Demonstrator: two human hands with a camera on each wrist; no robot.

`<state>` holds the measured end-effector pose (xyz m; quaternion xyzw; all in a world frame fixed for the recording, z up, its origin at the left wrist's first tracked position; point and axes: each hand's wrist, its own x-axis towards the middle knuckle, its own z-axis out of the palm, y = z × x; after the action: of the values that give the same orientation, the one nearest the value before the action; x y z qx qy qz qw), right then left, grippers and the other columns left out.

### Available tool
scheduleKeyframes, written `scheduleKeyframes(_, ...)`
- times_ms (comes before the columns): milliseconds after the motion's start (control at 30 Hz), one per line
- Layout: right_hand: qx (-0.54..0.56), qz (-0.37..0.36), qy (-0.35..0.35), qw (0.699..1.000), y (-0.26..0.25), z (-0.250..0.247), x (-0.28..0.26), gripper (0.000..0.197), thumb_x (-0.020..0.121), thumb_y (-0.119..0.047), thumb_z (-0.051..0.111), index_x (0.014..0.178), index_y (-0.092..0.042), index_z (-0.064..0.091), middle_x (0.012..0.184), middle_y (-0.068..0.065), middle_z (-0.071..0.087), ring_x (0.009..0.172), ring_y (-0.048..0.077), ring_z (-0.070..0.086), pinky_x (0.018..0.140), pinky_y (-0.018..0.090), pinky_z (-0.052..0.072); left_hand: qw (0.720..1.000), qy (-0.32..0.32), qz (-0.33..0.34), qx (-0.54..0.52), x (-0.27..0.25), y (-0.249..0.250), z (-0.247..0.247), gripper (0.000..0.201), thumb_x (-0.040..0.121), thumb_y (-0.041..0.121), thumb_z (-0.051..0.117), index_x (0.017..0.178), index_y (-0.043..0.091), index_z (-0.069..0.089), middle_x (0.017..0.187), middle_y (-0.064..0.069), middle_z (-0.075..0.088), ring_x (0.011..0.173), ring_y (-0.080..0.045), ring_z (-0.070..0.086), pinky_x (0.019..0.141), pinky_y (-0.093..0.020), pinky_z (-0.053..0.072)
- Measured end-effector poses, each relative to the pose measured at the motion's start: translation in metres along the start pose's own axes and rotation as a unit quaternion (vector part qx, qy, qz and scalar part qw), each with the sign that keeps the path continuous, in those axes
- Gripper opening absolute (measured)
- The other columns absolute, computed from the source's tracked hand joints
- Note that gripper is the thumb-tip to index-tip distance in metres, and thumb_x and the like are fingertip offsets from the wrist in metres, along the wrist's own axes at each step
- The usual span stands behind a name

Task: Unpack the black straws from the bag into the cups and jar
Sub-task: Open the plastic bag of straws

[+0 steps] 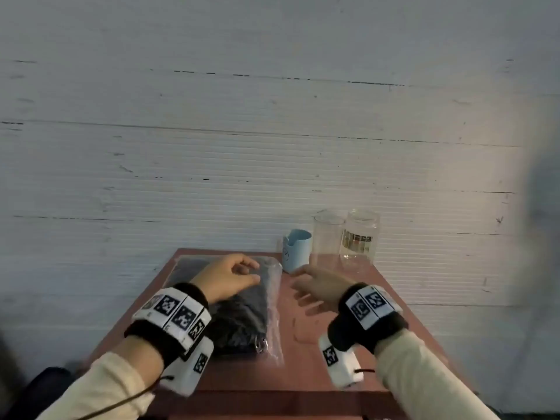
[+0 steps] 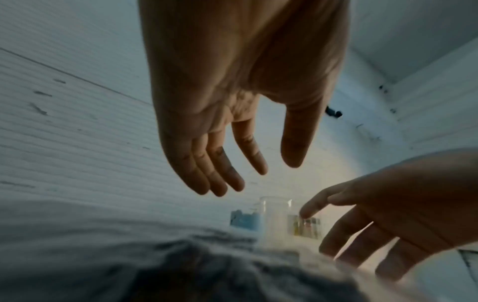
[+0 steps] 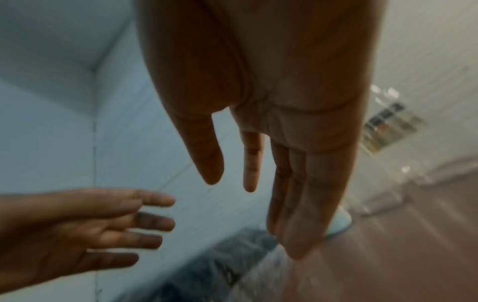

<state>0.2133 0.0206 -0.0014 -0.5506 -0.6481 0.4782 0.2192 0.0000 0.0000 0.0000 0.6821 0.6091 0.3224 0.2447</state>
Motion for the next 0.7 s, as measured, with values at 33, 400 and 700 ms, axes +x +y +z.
scheduleKeyframes(33,-0.003,0.023,-0.013,1.000,-0.001,0.008,0.009,0.036,0.096,-0.023,0.053,0.132,-0.021,0.045,0.118,0.015,0.058,0.103,0.027,0.061,0.088,0.041,0.052,1.000,-0.005,-0.015,-0.004,0.003,-0.002,0.001,0.025,0.085,0.024,0.072,0.109,0.025,0.065,0.105,0.003,0.061,0.099,-0.011,0.060,0.082,-0.020,0.044)
scheduleKeyframes(400,0.069,0.036,-0.058,0.995,0.004,0.036,0.044,0.054,0.084,0.007,0.062,0.134,-0.011,0.048,0.109,0.019,0.064,0.090,0.026,0.063,0.091,0.039,0.052,0.997,-0.049,-0.030,0.041,-0.005,-0.032,0.009,0.047,0.085,0.007,0.071,0.130,0.017,0.060,0.133,0.000,0.060,0.124,-0.015,0.053,0.098,-0.020,0.037)
scheduleKeyframes(700,0.049,-0.082,-0.002,0.995,-0.002,0.038,0.029,0.029,0.086,0.005,0.059,0.111,-0.010,0.061,0.098,0.008,0.063,0.082,0.016,0.055,0.066,0.024,0.042,0.999,-0.022,0.038,0.010,-0.016,-0.011,0.007,0.054,0.088,0.041,0.065,0.138,0.028,0.049,0.122,0.003,0.058,0.114,-0.013,0.056,0.094,-0.024,0.040)
